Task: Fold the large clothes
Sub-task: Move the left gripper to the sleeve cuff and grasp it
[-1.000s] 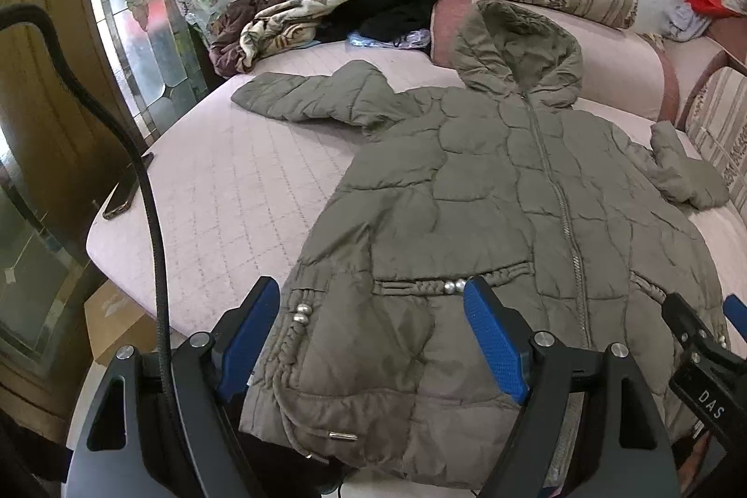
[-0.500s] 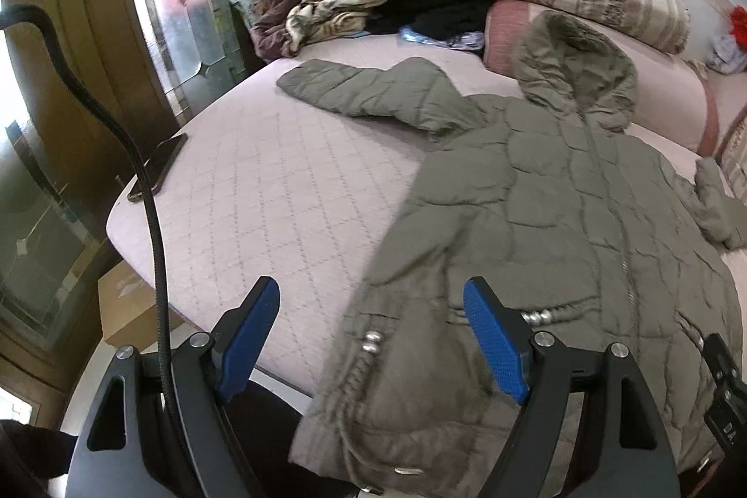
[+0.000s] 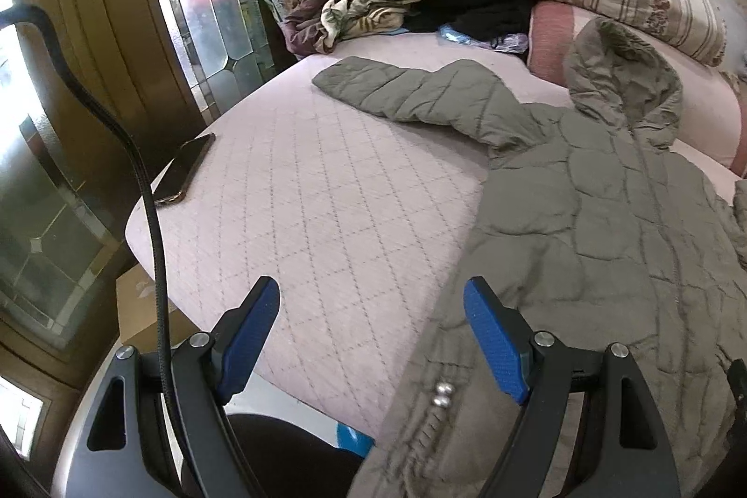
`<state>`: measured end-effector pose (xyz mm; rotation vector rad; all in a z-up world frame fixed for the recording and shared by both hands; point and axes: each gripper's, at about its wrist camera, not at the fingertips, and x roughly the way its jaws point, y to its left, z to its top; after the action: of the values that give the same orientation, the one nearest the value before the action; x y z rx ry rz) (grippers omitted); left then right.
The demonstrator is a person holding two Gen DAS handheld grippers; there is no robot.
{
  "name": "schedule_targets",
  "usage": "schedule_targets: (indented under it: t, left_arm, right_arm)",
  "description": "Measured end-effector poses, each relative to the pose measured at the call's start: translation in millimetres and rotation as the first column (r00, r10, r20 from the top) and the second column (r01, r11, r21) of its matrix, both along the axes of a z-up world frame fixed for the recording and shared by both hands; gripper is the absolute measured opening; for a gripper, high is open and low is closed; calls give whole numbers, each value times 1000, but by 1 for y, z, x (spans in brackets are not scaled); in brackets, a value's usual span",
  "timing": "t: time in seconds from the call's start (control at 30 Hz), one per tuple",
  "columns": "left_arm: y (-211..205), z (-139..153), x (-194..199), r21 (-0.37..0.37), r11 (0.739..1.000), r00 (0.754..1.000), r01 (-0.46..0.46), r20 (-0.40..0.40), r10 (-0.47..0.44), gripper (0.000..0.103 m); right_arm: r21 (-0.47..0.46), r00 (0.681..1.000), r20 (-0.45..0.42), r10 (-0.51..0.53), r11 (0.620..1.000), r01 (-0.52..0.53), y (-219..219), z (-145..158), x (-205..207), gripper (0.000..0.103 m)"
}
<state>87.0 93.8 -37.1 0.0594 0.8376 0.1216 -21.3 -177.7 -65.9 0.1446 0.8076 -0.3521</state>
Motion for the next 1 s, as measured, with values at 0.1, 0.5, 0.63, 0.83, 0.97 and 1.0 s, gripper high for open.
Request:
schedule_targets:
  t: [0.1, 0.5, 0.63, 0.83, 0.97, 1.0]
  left_arm:
    - [7, -4, 12, 5, 1000, 1000, -17, -7, 17, 81]
    - [53, -7, 102, 1, 996, 996, -93, -7, 93, 81]
    - [71, -18, 152, 7, 994, 993, -109, -33, 109, 81]
    - [102, -38, 233, -100, 984, 984, -149, -117, 137, 63]
    - [116, -55, 280, -237, 957, 975, -169, -182, 127, 48]
    - [120, -61, 293, -292, 940, 973, -174, -200, 118, 48]
  right_arm:
    - [-3, 1000, -13, 9, 1000, -9, 1, -4, 6, 103]
    - [-22, 999, -40, -3, 1000, 2, -10, -12, 32, 103]
    - [-27, 998, -50, -34, 999, 32, -21, -16, 38, 103]
    - [-36, 994, -89, -60, 998, 57, -30, -28, 44, 103]
    - [-41, 992, -113, -64, 997, 60, -33, -36, 50, 103]
    - [-42, 990, -121, -66, 997, 62, -33, -39, 53, 103]
